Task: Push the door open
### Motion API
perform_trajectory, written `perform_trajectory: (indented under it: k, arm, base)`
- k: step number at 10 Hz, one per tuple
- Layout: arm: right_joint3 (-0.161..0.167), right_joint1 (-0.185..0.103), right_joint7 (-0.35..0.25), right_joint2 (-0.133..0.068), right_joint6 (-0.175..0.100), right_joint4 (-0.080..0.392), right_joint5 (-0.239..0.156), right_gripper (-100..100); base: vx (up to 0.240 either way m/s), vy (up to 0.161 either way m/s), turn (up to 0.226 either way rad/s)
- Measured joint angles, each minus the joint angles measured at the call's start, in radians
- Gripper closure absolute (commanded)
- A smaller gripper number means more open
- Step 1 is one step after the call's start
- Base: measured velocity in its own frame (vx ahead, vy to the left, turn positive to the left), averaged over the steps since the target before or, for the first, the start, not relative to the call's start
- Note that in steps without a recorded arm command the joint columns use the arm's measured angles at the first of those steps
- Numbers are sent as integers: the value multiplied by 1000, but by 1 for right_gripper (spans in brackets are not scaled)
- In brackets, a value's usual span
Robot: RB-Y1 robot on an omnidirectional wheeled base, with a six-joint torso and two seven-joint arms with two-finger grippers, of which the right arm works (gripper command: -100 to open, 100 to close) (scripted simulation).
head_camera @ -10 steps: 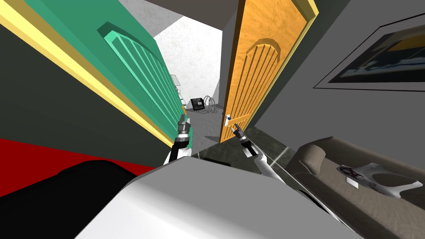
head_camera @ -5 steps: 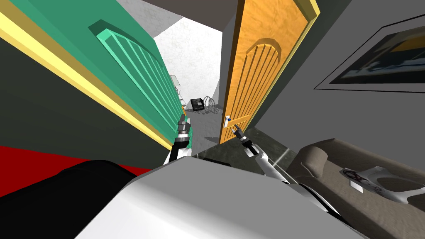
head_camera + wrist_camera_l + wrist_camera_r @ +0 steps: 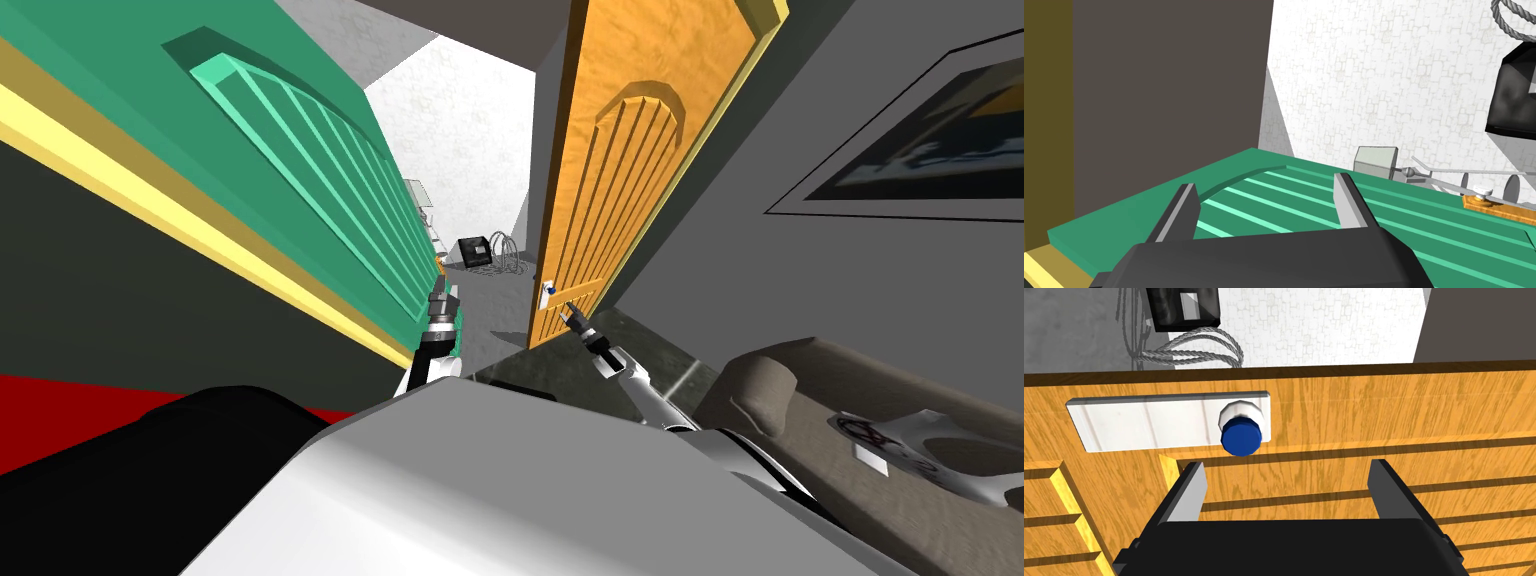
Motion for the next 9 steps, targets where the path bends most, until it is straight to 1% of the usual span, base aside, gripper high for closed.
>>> perform_trajectory:
  k: [4, 6, 7, 8, 9]
  arm:
    - [15, -45, -39, -22, -10, 91, 18, -100]
    - [22, -76, -61, -34, -22, 151, 27, -100]
    - [26, -82, -74, -42, -20, 162, 32, -100]
    - [29, -93, -81, -43, -21, 182, 35, -100]
    - [29, -94, -82, -44, -22, 185, 35, -100]
  base:
    - [62, -13, 2]
    - [79, -9, 2]
    - [54, -15, 1]
    - [21, -7, 2]
    - [113, 38, 69]
